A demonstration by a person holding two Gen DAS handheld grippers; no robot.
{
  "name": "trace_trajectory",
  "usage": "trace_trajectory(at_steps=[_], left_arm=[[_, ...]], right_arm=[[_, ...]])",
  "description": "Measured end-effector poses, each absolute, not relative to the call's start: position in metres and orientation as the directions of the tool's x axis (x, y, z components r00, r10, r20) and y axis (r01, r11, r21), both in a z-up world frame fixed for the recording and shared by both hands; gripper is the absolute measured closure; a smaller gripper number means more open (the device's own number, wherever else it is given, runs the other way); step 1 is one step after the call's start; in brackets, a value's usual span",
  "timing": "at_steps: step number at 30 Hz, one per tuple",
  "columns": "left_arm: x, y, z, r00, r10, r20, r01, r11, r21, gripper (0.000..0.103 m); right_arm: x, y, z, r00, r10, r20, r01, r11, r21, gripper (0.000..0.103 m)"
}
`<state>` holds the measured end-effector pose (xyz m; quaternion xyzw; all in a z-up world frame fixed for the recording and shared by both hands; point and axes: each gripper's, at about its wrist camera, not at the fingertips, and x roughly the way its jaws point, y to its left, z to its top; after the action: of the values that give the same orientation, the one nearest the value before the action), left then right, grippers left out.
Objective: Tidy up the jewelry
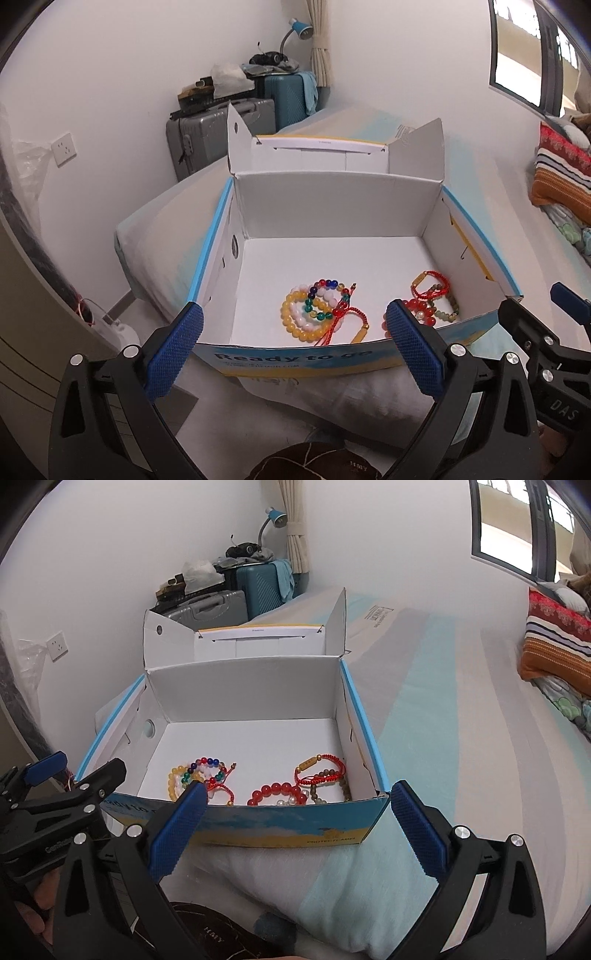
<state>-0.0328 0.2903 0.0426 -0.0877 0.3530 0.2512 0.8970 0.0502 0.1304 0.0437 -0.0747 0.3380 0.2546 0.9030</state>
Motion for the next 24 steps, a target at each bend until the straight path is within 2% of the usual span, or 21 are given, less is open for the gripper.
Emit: trace_trajectory(at_steps=[15, 24], left_arm=[[-0.026, 0.280, 0.039, 0.621, 0.393, -0.678, -0.484, 0.873, 0.063, 0.006], [-0.025, 0.285, 0.038, 0.626, 0.356, -0.693, -0.479, 0.878, 0.018, 0.006]], right_arm=[[0.051, 0.127, 0.042, 0.643, 0.404, -0.650, -0.508, 0.861, 0.033, 0.008], [0.051, 0.128, 0.041, 0.641, 0.406, -0.651, -0.510, 0.859, 0.034, 0.008]])
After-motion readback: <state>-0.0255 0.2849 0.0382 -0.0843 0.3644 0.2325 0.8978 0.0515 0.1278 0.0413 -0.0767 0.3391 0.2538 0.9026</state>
